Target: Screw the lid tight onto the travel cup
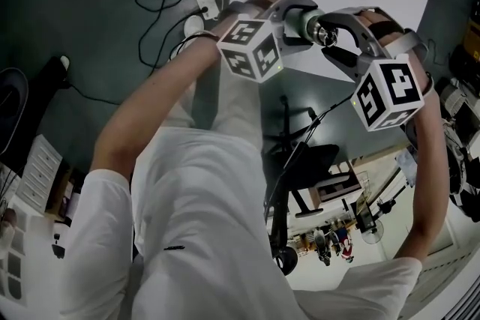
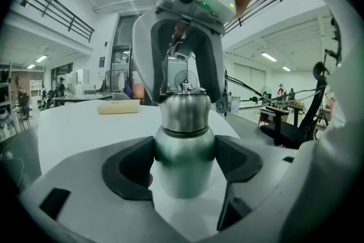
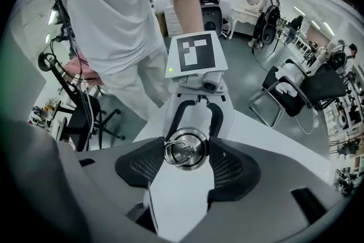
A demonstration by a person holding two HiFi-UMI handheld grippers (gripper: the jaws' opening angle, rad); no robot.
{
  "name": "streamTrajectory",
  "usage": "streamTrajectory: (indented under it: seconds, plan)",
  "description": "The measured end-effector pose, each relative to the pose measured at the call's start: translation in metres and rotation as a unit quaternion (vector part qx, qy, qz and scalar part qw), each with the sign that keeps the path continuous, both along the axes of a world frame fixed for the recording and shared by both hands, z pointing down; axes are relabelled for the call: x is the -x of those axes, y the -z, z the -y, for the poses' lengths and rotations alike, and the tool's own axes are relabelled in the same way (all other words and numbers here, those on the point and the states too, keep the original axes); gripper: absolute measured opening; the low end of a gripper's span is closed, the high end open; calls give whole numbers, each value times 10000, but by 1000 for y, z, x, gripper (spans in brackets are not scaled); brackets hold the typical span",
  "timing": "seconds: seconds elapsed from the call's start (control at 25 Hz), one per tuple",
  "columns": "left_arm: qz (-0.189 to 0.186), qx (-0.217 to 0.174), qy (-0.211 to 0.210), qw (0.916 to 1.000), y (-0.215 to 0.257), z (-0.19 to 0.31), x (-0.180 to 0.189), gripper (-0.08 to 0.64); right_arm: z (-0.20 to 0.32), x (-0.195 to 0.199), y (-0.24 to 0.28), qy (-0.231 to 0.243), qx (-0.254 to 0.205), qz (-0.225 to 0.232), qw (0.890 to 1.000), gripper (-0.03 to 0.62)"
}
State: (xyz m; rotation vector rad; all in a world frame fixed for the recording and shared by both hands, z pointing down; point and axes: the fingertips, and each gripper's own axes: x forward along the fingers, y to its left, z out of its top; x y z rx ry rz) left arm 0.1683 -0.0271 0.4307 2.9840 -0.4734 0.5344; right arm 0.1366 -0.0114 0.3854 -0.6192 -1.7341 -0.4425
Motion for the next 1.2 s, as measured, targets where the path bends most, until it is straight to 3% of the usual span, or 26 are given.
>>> streamTrajectory:
  seconds: [0.12, 0.32, 0.52, 0.64, 0.8, 1.04, 1.2]
  plan:
    - [-13, 0, 17, 10000, -1, -1, 0, 324, 0, 0, -1, -306, 10, 46, 9995, 241]
    - [-23, -17, 39, 10000, 0, -2, 1, 323, 3, 4, 2, -1404, 125, 218, 9898, 241]
    - [-35, 5, 79, 10000, 1, -3, 0, 324, 7, 5, 3, -2563, 116, 249, 9662, 239]
    - [-37, 13, 116, 9999, 0, -1, 0, 322, 11, 4, 2, -3237, 96, 330, 9455, 239]
    - [-52, 19, 167, 9998, 0, -1, -1, 322, 16, 4, 2, -4251, 102, 553, 9034, 239]
    - [-85, 26, 259, 9996, 1, -1, 1, 322, 22, 1, 4, -5677, -155, 736, 8198, 239]
    - [-105, 35, 313, 9994, 0, -2, 2, 322, 25, -2, 3, -6469, -291, 818, 7576, 239]
